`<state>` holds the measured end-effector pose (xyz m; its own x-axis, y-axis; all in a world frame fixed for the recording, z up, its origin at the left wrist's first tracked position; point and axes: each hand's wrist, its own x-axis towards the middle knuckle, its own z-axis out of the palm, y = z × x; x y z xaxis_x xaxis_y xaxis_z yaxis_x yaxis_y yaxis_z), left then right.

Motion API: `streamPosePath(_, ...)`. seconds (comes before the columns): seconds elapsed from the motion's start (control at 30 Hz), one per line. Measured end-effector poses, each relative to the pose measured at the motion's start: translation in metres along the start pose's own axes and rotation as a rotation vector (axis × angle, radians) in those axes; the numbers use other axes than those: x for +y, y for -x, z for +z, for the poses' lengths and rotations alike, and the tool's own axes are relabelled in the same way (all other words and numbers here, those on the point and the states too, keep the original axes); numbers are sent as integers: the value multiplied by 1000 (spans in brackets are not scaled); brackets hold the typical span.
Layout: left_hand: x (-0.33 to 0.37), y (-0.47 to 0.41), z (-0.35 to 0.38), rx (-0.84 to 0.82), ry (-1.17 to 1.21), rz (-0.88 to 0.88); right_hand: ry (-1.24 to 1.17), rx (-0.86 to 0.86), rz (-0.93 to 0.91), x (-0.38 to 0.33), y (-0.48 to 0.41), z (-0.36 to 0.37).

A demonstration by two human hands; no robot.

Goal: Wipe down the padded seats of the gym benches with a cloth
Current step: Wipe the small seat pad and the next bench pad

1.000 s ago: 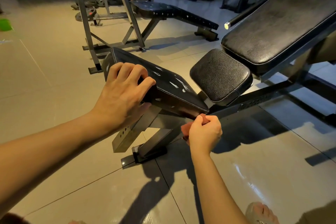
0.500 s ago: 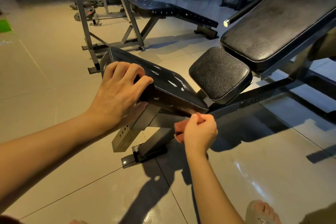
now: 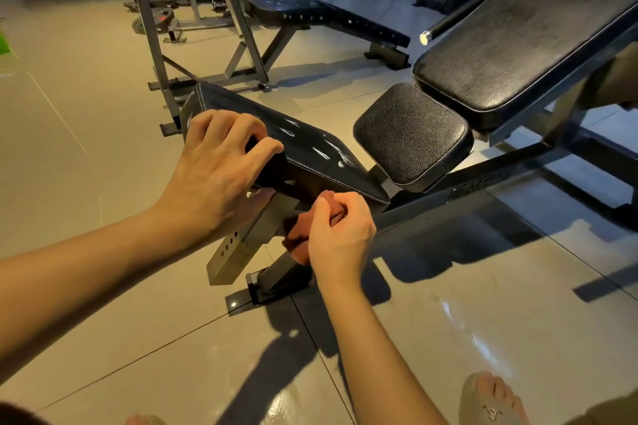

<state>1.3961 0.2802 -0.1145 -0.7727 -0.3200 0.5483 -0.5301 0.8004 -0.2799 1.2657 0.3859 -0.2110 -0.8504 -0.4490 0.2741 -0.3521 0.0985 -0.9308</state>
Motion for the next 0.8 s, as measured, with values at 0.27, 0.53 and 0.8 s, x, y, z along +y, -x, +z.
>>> streamPosePath(0.27, -1, 2, -1, -6, 13, 11, -4, 119, 194, 1, -10, -3)
streamPosePath(0.53, -6, 4, -4, -12, 40, 21, 42, 82, 83, 6, -7, -7)
streamPosePath(0.8, -5, 5, -7, -17, 29, 18, 58, -118, -24, -33, 11, 12)
